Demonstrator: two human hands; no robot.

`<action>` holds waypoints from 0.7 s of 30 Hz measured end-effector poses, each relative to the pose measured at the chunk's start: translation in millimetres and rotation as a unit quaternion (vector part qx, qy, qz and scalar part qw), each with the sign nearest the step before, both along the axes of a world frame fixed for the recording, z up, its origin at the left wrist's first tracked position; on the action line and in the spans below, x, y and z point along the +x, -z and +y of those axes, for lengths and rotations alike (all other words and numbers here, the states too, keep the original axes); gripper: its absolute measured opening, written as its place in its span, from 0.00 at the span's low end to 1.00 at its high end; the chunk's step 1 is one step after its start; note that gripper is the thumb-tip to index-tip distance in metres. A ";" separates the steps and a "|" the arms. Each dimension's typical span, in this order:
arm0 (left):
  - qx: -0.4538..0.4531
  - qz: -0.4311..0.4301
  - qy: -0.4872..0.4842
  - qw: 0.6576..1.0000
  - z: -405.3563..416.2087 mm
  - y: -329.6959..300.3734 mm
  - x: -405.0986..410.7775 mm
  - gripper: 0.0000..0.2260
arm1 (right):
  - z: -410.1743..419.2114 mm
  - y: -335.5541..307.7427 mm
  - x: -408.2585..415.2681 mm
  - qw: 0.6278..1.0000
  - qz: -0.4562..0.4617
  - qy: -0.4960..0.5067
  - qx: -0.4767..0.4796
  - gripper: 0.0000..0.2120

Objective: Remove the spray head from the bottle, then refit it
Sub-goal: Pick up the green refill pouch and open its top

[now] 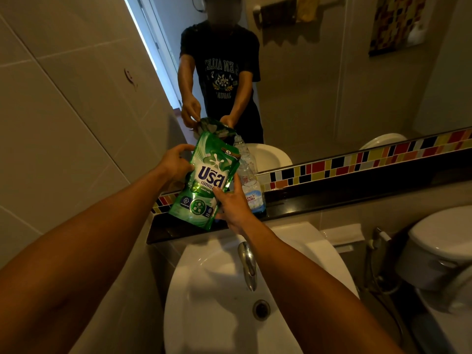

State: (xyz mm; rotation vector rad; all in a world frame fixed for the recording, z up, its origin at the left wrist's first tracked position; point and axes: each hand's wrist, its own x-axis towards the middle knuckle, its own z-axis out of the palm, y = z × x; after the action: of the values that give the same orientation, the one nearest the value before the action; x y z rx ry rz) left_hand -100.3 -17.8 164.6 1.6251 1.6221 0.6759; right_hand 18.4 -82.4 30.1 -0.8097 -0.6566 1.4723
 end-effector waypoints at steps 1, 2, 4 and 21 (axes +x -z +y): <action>0.000 0.001 0.000 1.000 -0.3 -0.3 0.5 0.26 | 0.0 0.2 0.0 1.000 0.000 0.001 0.001 0.34; 0.000 0.002 -0.001 1.000 -0.1 -0.7 0.4 0.26 | 0.0 0.4 -0.5 1.000 -0.001 0.001 0.002 0.34; 0.001 0.004 0.000 1.000 0.3 -1.2 0.2 0.26 | -0.6 0.0 -0.6 1.000 -0.001 0.001 0.001 0.34; -0.001 0.018 0.010 1.000 4.6 -0.1 -3.7 0.26 | 2.3 2.2 -5.7 1.000 0.002 0.000 -0.004 0.35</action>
State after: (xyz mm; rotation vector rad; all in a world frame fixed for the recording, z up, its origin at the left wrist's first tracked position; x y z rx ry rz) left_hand -104.0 -13.2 164.7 1.6580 1.6299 0.6394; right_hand 12.6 -80.1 27.9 -0.8124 -0.6490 1.4777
